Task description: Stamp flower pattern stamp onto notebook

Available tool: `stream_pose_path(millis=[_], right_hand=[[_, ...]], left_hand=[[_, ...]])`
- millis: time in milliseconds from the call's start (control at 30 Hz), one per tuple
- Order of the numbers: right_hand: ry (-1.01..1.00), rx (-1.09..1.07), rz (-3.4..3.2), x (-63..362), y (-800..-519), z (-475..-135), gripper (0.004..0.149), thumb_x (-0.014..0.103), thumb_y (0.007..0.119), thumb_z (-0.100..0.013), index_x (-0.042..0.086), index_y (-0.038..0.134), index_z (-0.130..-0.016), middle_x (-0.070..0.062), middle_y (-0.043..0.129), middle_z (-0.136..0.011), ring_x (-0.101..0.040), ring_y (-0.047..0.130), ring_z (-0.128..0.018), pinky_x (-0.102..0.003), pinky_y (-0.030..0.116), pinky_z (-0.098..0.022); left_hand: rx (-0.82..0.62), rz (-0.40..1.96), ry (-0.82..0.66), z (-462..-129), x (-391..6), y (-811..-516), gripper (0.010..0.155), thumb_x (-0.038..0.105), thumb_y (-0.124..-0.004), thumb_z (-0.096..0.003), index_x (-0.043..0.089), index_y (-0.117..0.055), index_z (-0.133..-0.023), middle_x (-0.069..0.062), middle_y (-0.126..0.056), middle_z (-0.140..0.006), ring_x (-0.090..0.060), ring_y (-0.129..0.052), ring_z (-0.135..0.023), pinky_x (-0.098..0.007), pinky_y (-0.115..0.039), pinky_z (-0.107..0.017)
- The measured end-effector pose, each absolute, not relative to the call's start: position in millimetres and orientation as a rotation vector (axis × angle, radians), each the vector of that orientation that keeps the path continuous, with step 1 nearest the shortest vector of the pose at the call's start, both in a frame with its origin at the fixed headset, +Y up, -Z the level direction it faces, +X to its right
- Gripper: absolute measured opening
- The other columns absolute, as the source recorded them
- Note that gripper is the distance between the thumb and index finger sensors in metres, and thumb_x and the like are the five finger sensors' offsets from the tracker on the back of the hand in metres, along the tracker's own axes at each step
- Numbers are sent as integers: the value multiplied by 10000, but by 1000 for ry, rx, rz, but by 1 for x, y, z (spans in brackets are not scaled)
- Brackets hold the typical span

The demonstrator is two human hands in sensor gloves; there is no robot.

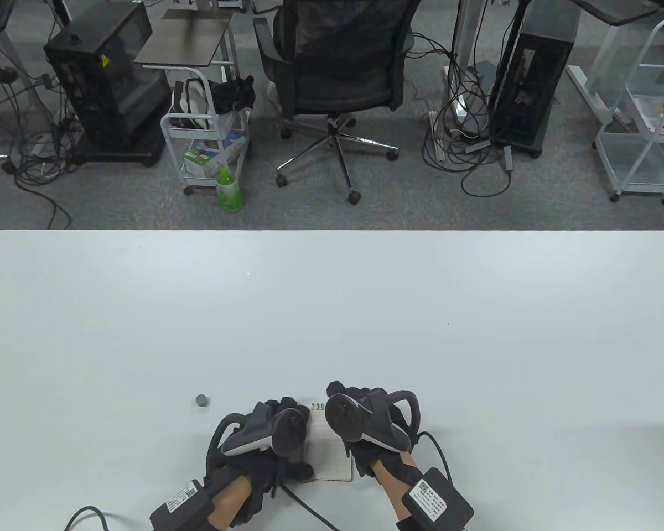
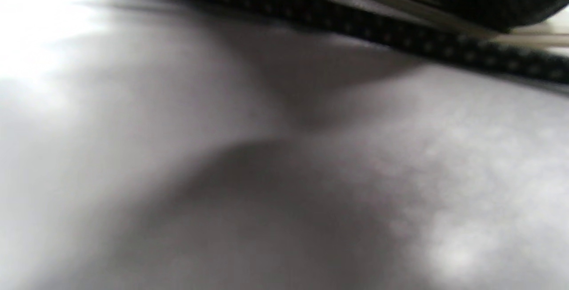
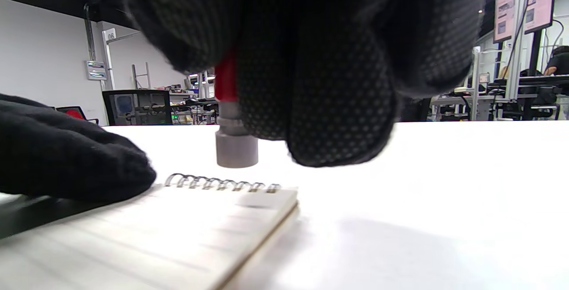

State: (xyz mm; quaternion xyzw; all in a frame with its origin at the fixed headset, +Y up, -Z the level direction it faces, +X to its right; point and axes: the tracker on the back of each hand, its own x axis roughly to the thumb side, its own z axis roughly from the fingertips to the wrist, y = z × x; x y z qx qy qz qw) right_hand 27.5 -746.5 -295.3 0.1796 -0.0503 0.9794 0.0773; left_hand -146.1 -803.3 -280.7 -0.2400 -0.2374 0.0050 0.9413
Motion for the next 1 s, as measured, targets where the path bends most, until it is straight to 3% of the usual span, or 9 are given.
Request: stream_pose_path(millis=[1000], right_hand=[[-80, 569, 2950, 28, -754, -295, 461, 294, 852, -397, 147, 853, -833, -163, 982, -611, -292, 1092, -407, -531, 842, -460]], left_hand=[[-489, 10, -484, -281, -146, -803, 1018, 676, -655, -296, 167, -237, -1072, -146, -169, -1121, -435, -222, -1014, -617, -332, -693]])
